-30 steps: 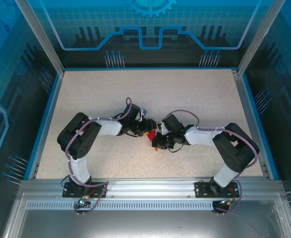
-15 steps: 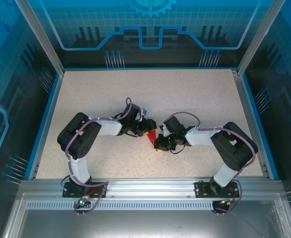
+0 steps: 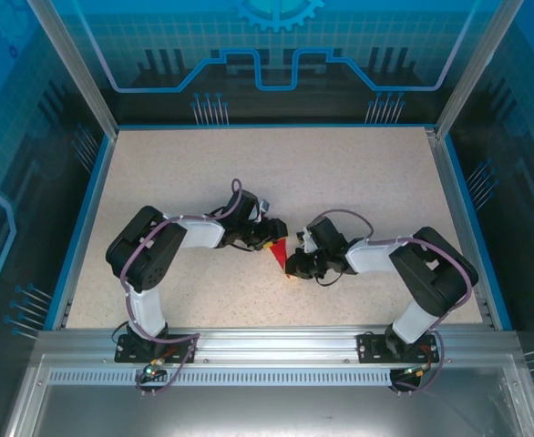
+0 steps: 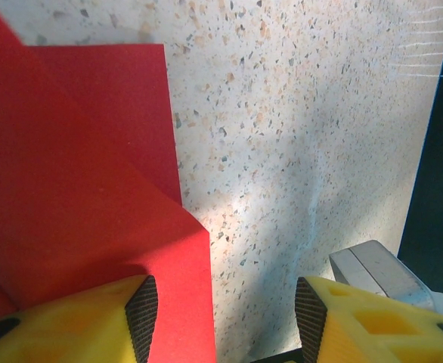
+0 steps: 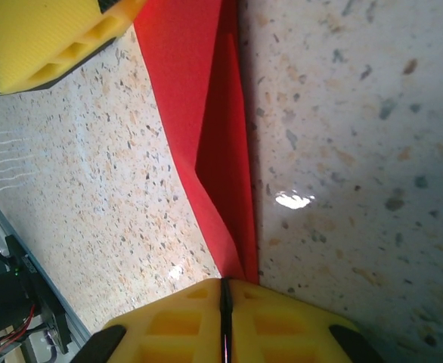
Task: Fold a paper plane with a square sheet of paper (pick it up from the middle)
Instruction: Fold the wing for the fifth time at the center of the table.
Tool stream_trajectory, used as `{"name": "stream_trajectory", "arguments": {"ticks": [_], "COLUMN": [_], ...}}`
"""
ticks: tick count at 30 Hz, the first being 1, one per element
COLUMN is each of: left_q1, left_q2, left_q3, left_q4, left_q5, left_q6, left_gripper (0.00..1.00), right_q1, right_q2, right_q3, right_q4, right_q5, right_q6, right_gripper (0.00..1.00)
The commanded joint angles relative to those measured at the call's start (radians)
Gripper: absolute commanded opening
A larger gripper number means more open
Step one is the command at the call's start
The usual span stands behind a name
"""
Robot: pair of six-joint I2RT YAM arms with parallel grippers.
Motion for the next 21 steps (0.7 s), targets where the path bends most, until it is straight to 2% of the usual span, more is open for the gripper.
{"name": "stream_trajectory", "arguments": {"ticks": [1,11,16,21], "left_q1": [0.000,0.000,0.000,0.001], "left_q2": [0.068,0.066,0.068,0.060], "left_q3": [-0.007,-0.006,-0.005,-0.011], "left_q4": [-0.056,-0.052,-0.052,-0.055], "left_q5": [-0.040,-0.030,-0.027,-0.029], "left_q6": [0.011,0.009,0.005,0.010], "left_gripper": [0.55,0.55,0.55,0.55], "right_q1": [-0.008,-0.003,-0.006,-0.001], "right_q2": [-0.010,-0.080,-0.146,-0.093], "right_q3": [-0.058,-0.011,0.030,0.085], "right_q4": [-0.147,-0.255,-0.170,-0.035], "right_q5": [-0.013,0.019,0.045,0.002], "right_q6": [-0.001,-0.051,-0.014,0.042], "right_gripper": [0.10,0.10,0.12,0.14]}}
